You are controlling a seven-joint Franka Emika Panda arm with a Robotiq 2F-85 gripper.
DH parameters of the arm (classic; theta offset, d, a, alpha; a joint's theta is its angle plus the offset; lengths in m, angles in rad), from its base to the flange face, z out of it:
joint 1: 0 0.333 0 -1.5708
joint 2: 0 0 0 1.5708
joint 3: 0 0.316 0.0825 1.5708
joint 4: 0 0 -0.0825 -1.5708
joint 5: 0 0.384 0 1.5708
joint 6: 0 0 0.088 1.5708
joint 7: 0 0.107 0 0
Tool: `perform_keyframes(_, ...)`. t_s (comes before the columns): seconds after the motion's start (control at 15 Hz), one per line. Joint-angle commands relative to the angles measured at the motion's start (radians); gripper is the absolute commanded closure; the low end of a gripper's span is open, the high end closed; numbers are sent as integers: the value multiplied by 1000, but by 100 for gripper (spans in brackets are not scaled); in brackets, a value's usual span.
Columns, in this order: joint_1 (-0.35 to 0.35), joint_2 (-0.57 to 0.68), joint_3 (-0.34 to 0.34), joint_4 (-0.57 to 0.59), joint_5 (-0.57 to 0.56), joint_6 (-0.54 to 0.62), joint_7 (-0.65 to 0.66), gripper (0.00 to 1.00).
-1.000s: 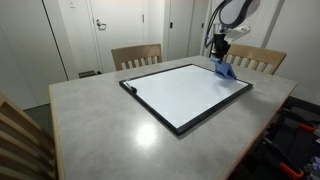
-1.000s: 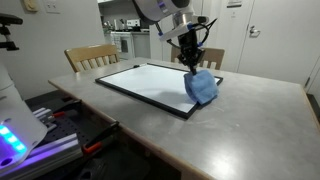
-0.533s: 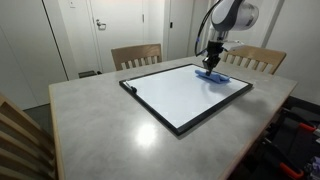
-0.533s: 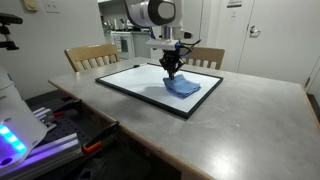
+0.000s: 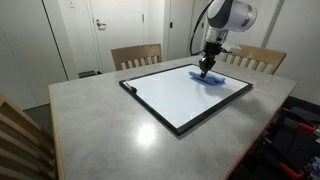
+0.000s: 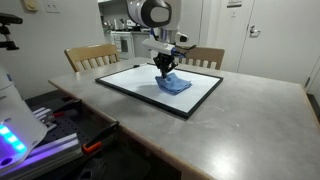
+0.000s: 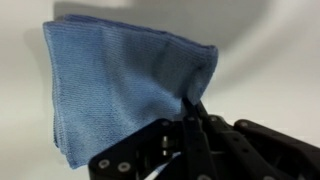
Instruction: Wipe the whiteboard using the blue towel
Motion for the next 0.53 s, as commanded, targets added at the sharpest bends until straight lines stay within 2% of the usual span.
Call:
perform_keyframes(0.0,-13,-7,33,-5,40,-9,-50,99)
perform_keyframes(0.47,7,7,56,17,31,-21,-37,99)
